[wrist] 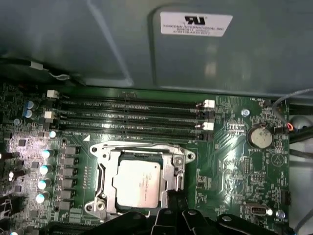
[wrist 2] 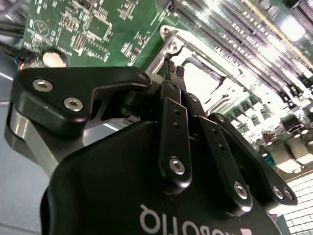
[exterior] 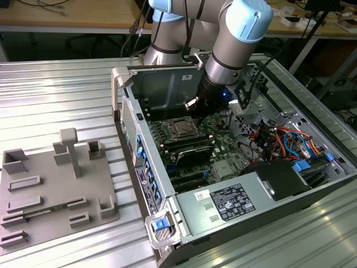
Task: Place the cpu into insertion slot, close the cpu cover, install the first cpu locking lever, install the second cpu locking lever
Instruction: 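Install the second cpu locking lever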
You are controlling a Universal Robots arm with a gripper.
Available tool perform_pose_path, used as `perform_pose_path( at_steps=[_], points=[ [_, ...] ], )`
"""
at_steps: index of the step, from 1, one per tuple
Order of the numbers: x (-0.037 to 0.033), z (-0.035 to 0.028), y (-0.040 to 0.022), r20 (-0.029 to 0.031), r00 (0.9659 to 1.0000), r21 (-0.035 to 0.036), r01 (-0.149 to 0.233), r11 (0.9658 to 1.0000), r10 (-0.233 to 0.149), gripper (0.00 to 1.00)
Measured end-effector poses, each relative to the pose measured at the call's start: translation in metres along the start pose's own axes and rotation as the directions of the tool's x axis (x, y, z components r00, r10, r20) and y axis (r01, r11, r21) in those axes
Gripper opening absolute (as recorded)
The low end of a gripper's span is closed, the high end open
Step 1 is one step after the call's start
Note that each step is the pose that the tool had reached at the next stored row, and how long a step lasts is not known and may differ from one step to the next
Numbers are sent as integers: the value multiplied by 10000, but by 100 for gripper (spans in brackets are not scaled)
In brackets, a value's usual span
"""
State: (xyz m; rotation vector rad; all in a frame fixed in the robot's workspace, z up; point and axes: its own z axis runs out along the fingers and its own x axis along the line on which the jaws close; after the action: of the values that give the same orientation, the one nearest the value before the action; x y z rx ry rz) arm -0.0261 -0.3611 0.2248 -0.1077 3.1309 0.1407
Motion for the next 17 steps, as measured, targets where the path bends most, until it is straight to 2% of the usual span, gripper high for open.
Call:
perform_pose_path(
  at_steps=[3,6,17],
  points=[
    [-36,2,-44,0,10000,0,1,10000,-1,11],
    [-67,3,-51,-1,10000,2,0,10000,0,11],
    [-81,6,-53,0,10000,-1,3,10000,-3,11]
  ],
)
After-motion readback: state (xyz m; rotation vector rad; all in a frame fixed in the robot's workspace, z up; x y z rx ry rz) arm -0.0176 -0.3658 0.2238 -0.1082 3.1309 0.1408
